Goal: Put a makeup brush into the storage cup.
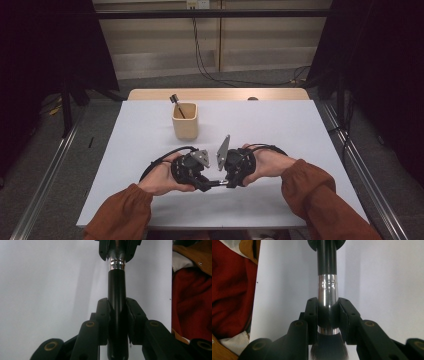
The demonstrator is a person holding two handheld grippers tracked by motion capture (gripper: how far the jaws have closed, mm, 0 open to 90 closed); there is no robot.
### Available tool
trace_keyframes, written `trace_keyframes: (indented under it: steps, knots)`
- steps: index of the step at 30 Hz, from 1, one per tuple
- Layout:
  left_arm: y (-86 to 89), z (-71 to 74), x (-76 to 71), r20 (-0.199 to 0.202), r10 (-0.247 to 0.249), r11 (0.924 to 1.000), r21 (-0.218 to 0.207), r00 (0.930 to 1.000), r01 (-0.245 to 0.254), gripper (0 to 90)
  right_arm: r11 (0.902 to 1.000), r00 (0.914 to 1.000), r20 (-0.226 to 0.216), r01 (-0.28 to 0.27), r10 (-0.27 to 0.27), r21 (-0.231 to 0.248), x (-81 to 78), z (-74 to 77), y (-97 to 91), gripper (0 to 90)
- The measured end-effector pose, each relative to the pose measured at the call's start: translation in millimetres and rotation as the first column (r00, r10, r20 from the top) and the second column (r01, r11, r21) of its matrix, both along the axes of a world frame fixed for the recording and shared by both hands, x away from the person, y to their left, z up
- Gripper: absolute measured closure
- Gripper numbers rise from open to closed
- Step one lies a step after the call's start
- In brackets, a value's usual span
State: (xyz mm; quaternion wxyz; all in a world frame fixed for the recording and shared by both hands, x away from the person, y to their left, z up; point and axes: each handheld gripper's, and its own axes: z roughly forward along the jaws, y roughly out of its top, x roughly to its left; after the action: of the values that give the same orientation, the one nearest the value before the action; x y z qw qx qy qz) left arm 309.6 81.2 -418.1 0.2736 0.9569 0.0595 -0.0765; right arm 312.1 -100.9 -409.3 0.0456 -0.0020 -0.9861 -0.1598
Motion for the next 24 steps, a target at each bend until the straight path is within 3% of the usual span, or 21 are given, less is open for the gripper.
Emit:
trace_keyframes:
  steps: [3, 6, 13, 16, 24]
  knots:
    - [0.2, 0.3, -1.4, 0.018, 0.008, 1.0, 0.004, 0.9998, -0.008, 74.7, 0.9998, 0.9999, -0.007, 0.012, -0.012, 0.013, 0.5, -0.8, -0.8, 69.1]
    - [1.2, -1.1, -0.7, 0.004, -0.001, 0.9999, 0.017, 1.0, 0.001, 74.7, 0.9989, 0.9997, -0.009, 0.024, -0.024, 0.041, 2.0, 1.3, -3.7, 60.8]
    - [3.5, -1.9, -0.6, 0.001, 0.022, 0.9998, 0.002, 0.9998, -0.022, 74.7, 0.9944, 0.9981, -0.014, 0.061, -0.06, 0.086, 0.6, -0.4, -11.6, 41.6]
    - [4.7, -0.2, -0.8, 0.011, 0.034, 0.9994, -0.005, 0.9993, -0.034, 74.7, 0.9907, 0.9966, -0.01, 0.082, -0.081, 0.109, 1.8, -2.6, -15.4, 31.4]
    - [11.8, -0.6, 0.9, 0.011, 0.057, 0.998, -0.027, 0.9983, -0.056, 74.6, 0.975, 0.9883, 0.016, 0.147, -0.152, 0.167, 1.9, 2.9, -26.4, 20.8]
